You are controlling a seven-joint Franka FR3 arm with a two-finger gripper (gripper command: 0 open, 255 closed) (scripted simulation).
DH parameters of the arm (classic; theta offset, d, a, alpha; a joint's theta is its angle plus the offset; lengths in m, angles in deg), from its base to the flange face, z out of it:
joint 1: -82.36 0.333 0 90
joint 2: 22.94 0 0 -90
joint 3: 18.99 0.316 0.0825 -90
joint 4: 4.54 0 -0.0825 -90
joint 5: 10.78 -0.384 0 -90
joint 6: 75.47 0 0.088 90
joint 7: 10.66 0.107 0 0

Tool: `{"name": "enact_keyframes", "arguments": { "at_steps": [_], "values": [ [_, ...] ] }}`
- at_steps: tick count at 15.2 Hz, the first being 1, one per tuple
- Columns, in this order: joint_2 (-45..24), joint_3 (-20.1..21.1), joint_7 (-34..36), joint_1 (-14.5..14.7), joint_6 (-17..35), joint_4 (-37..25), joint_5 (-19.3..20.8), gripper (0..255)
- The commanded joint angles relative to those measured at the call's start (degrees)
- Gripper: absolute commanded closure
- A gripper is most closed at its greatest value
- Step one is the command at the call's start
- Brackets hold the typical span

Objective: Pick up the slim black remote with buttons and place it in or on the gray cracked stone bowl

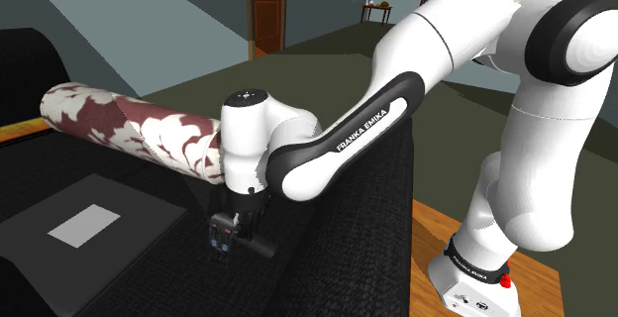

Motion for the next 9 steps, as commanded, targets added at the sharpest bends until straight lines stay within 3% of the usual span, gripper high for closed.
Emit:
{"name": "enact_keyframes", "arguments": {
  "at_steps": [1,9],
  "values": [
    [-0.41,0.28,0.12,0.29,0.09,1.31,1.12,255],
    [2.21,0.19,-1.72,-0.08,-3.06,0.45,-0.66,255]
  ]
}}
